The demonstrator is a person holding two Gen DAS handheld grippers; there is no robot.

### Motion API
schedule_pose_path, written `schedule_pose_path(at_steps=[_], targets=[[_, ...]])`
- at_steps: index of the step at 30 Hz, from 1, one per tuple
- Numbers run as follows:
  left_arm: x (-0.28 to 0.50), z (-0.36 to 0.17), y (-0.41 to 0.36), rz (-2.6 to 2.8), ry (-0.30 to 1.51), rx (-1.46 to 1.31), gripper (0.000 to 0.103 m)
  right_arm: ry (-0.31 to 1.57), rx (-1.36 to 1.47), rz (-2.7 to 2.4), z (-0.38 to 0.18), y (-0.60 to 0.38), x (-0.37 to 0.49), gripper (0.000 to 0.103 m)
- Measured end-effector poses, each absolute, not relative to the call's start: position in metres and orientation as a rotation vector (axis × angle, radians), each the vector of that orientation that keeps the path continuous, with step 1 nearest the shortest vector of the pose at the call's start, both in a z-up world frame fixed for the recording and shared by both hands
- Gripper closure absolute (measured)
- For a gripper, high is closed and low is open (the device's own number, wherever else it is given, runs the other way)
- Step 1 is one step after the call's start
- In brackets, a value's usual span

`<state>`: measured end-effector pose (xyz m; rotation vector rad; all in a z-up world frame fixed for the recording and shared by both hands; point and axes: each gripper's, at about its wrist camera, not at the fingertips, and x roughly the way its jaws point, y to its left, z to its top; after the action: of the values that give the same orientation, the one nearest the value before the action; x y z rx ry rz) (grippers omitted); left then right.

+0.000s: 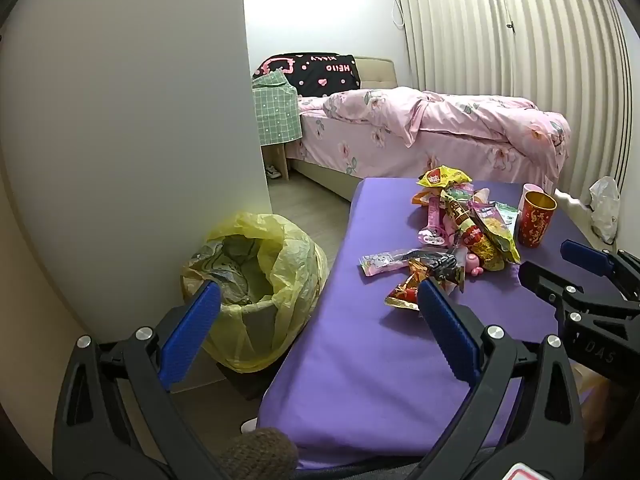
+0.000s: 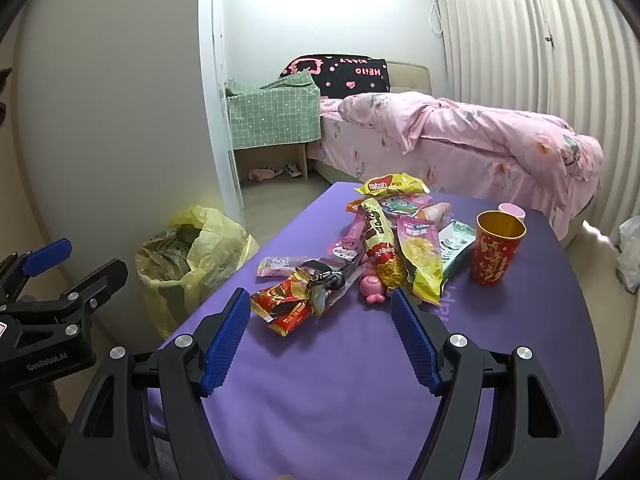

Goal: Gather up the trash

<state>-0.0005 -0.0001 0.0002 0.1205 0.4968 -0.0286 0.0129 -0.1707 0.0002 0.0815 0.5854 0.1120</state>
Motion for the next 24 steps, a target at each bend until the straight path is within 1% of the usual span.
schedule_pose_path(at_steps=[9,24], targets=[[0.01,-0.001,-0.001,-0.03,0.517,0.113,0.009,0.589,0.084,0.115,0.0,-0.172,0.013,0.034],[0.001,0.0,0.003,-0.031,0.504,0.109,0.009,0.58,0.102,0.111,0.0,-0.177,0.011,0.034]])
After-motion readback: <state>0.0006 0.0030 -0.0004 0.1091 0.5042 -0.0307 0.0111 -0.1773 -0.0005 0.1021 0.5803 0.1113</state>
